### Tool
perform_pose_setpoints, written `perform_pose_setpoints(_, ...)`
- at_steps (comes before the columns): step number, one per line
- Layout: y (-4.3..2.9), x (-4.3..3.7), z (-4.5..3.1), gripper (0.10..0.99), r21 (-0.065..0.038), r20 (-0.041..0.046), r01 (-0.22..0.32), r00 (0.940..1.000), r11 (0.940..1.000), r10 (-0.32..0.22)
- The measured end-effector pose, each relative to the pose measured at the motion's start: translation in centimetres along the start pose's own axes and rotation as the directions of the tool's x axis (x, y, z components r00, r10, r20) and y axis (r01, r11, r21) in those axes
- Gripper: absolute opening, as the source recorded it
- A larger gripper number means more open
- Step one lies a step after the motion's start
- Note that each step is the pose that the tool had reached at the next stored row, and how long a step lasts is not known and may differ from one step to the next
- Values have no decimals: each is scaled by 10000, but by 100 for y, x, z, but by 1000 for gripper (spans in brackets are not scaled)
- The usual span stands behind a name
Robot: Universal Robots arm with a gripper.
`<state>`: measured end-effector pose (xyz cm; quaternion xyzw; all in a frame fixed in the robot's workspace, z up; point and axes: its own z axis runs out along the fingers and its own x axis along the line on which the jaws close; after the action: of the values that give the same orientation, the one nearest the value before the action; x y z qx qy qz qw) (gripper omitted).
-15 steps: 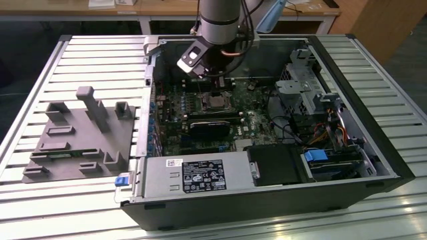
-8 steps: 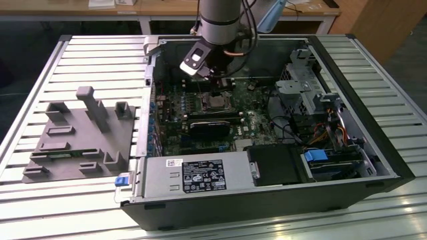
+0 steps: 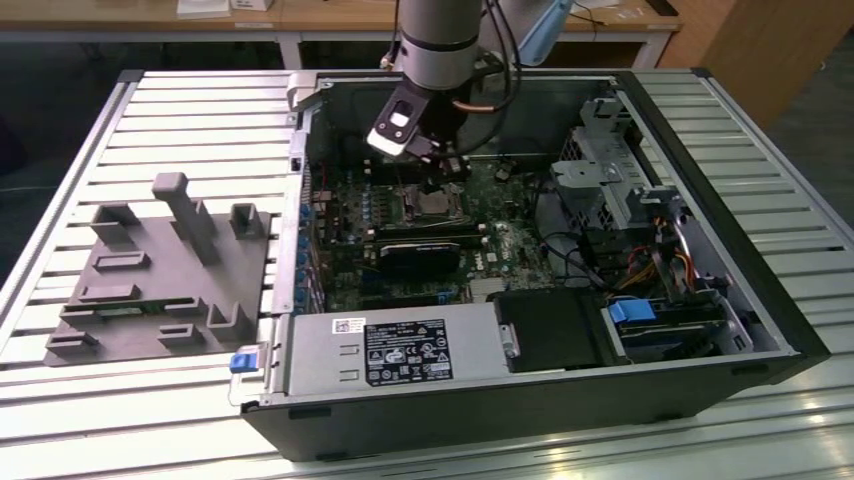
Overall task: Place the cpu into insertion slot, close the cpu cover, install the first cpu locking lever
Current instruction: 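Close the cpu cover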
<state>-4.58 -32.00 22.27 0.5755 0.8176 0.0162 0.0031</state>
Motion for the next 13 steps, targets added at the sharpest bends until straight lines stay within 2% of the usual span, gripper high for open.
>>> perform_pose_setpoints(6,0,0,4,102,11,-30,963,9953,9954,-963)
perform_pose_setpoints(9,0,0,6,102,15,-44,1394,9902,9902,-1394)
perform_pose_setpoints(13,0,0,8,102,21,-62,1968,9804,9804,-1968)
